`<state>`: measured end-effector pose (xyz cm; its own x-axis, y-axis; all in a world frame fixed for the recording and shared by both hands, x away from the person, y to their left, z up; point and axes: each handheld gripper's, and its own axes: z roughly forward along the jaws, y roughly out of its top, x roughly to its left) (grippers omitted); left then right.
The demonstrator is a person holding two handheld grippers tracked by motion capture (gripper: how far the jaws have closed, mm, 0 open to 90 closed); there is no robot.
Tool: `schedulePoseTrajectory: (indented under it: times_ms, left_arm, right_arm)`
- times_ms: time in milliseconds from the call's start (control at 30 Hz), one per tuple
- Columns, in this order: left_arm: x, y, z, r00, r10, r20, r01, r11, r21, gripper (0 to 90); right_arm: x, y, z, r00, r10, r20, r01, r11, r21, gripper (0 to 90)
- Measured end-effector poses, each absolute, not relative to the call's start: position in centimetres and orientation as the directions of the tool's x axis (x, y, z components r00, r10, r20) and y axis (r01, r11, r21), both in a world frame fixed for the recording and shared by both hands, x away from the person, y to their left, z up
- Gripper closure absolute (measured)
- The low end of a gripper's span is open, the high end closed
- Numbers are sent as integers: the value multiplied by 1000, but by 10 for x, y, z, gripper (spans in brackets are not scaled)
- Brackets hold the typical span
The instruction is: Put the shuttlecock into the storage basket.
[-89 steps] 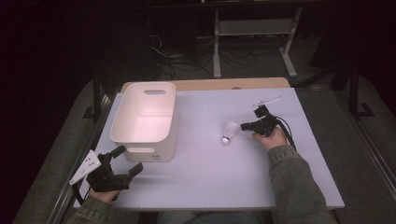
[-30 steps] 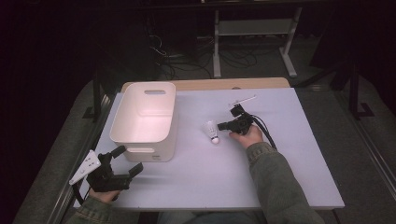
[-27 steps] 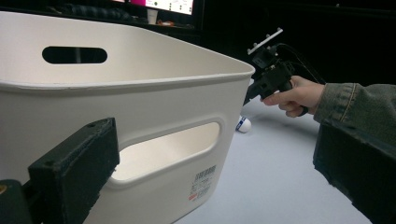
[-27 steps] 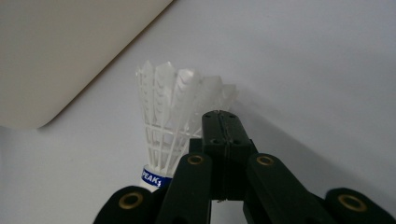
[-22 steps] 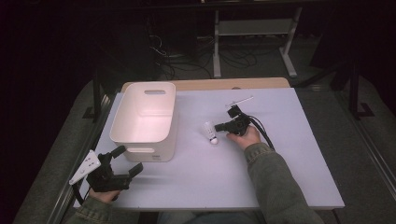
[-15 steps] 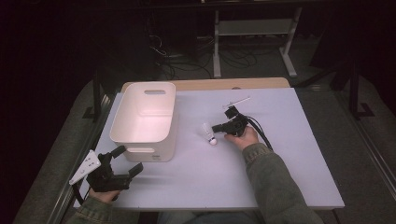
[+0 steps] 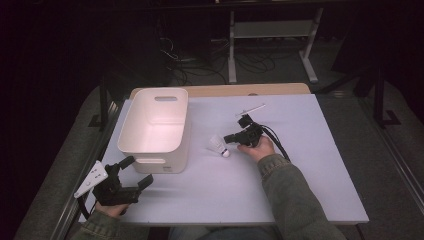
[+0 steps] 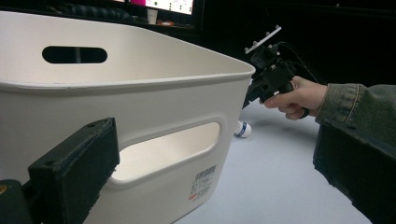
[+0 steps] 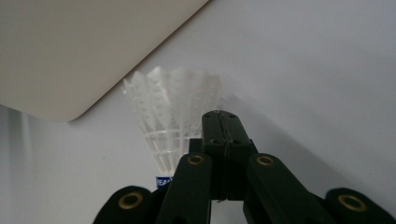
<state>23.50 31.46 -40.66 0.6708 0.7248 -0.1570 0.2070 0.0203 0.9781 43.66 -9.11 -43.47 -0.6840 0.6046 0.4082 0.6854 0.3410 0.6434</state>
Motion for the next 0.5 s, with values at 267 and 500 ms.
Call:
schedulePoseTrajectory:
  times_ms: [267,500]
  left_arm:
    - [235,315,-407,672,724,-156,206,20,978,0]
    - [235,315,-407,672,724,-156,206,20,978,0]
  right_arm:
    - [435,-92,-432,-683,601,416,686,332,647,876]
    - [429,-92,-425,-704,580,409,666,338,665,859]
